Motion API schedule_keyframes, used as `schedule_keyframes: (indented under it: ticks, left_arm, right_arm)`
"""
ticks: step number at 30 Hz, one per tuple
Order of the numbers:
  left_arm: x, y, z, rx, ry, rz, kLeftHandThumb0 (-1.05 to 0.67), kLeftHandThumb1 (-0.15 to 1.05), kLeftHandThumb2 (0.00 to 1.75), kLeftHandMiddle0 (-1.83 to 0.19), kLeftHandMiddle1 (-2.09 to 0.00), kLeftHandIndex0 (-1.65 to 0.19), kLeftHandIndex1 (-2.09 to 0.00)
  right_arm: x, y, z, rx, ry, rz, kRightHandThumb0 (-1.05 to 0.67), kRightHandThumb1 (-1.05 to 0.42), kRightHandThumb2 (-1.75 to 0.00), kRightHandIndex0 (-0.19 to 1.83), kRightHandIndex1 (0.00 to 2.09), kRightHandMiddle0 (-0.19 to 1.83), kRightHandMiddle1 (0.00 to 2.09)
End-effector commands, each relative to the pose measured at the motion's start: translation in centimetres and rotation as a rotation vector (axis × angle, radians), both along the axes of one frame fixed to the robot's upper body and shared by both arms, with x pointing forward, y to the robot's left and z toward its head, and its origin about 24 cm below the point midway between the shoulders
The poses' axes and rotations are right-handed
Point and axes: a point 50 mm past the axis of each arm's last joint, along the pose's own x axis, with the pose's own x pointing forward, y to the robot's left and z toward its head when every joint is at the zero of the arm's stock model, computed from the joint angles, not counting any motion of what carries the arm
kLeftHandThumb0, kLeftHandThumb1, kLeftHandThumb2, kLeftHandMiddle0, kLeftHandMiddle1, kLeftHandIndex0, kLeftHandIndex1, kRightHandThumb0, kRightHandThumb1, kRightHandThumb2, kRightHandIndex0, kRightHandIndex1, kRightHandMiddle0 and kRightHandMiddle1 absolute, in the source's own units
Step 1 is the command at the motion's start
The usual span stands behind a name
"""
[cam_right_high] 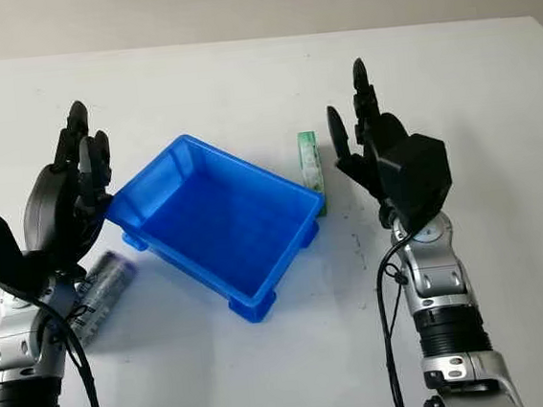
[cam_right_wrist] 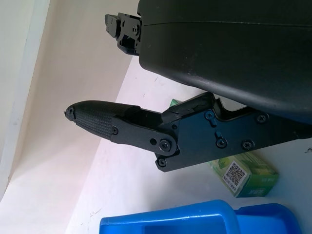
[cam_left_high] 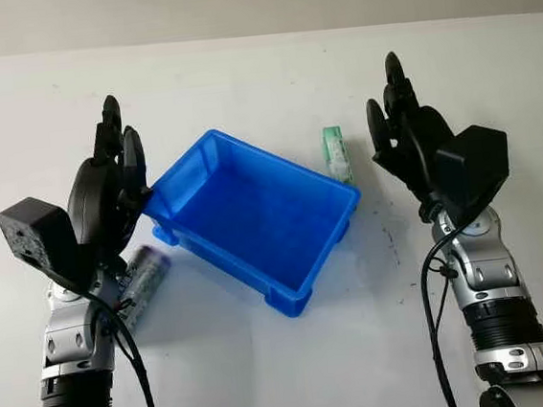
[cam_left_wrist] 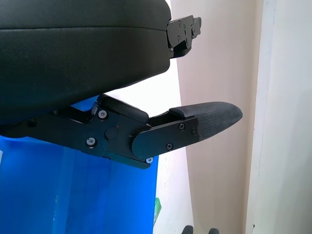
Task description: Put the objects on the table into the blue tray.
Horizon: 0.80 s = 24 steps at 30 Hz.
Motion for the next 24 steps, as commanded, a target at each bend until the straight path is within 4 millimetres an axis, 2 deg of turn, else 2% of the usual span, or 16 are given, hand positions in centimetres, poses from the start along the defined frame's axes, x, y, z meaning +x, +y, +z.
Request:
schedule_keyframes:
  ticks: [1,9,13,18,22,24]
  left_arm:
    - [-0.2,0.0,0.3,0.006,-0.017,-0.007,-0.76,1.05,0.67,0.19,0.0,0.19,0.0]
    - [0.1,-0.1,0.3,0.005,-0.015,0.001,-0.76,1.05,0.67,0.19,0.0,0.19,0.0]
    - [0.2,-0.2,0.4,0.005,-0.019,0.003,-0.75,1.05,0.68,0.19,0.0,0.19,0.0]
    - [0.1,0.3,0.6,0.012,-0.023,0.009,-0.76,1.05,0.68,0.19,0.0,0.19,0.0]
    - [0.0,0.5,0.7,0.027,-0.025,0.009,-0.76,1.05,0.69,0.19,0.0,0.19,0.0]
    - [-0.1,0.6,0.7,0.027,-0.024,0.012,-0.76,1.05,0.69,0.19,0.0,0.19,0.0]
  right_arm:
    - [-0.2,-0.1,0.2,0.002,-0.014,0.002,-0.75,-1.05,-0.65,-0.19,0.0,-0.19,0.0]
    - [0.1,-0.2,0.3,-0.02,-0.008,-0.004,-0.76,-1.05,-0.65,-0.19,0.0,-0.19,0.0]
    - [0.2,-1.1,1.1,-0.059,-0.039,0.002,-0.75,-1.05,-0.64,-0.19,0.0,-0.19,0.0]
    - [1.4,-3.9,5.5,-0.37,-0.149,-0.009,-0.79,-1.05,-0.58,-0.19,0.0,-0.19,0.0]
    - [2.5,-6.2,10.0,-0.647,-0.151,-0.018,-0.8,-1.05,-0.23,-0.19,0.01,-0.19,0.01]
    - [2.8,-6.9,12.4,-0.796,-0.159,-0.034,-0.77,-0.97,-0.09,-0.14,0.04,-0.18,0.02]
